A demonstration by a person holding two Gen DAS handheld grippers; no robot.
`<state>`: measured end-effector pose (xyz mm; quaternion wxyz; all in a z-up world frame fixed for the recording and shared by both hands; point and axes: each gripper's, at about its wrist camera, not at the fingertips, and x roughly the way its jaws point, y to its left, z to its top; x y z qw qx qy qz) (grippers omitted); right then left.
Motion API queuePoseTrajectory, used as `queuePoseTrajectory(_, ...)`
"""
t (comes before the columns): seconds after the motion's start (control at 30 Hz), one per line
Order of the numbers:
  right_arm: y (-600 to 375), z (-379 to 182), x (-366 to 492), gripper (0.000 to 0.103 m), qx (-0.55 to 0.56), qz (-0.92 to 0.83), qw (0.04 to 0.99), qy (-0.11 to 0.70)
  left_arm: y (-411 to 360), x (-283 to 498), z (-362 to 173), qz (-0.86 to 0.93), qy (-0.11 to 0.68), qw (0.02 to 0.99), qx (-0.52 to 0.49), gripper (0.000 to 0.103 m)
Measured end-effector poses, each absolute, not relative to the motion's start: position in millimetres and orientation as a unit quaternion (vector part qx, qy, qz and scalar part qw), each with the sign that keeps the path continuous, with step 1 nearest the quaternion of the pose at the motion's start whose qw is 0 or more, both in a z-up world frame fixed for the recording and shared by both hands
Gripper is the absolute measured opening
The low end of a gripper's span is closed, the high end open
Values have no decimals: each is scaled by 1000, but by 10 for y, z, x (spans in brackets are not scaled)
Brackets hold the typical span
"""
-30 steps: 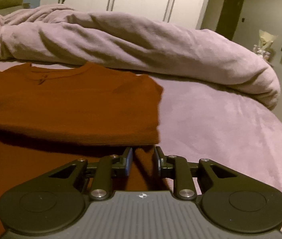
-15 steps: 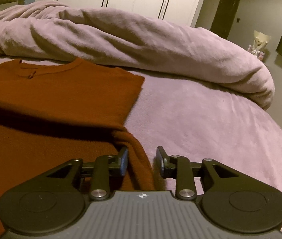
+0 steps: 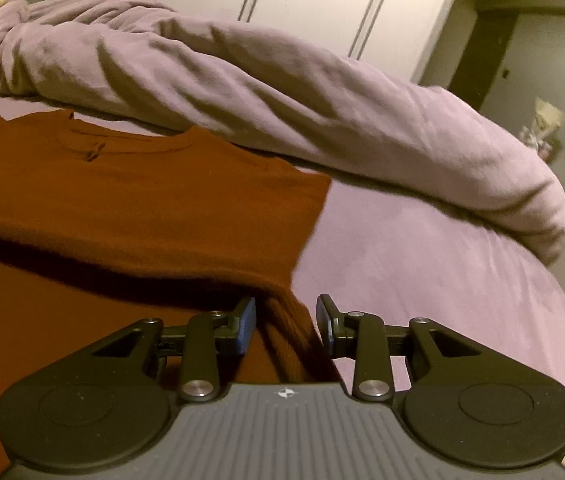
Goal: Fold small clothes
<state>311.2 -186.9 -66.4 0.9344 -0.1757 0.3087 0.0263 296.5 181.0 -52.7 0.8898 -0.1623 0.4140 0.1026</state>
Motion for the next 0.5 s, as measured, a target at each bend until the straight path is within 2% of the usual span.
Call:
queuePoseTrajectory(0.07, -1870, -683, 3185, 26, -175, 29, 933, 313, 1790, 2976, -534, 104, 417, 889, -157, 8)
queuePoseTrajectory(0.23, -1987, -751, 3268, 26, -160, 11, 934, 318, 1808, 2985, -532, 89, 424, 884, -173, 14)
queuePoseTrajectory(0.5, -1933, -728, 3224, 26, -180, 12, 932, 313, 1659, 3003, -534, 90, 431, 889, -125, 3)
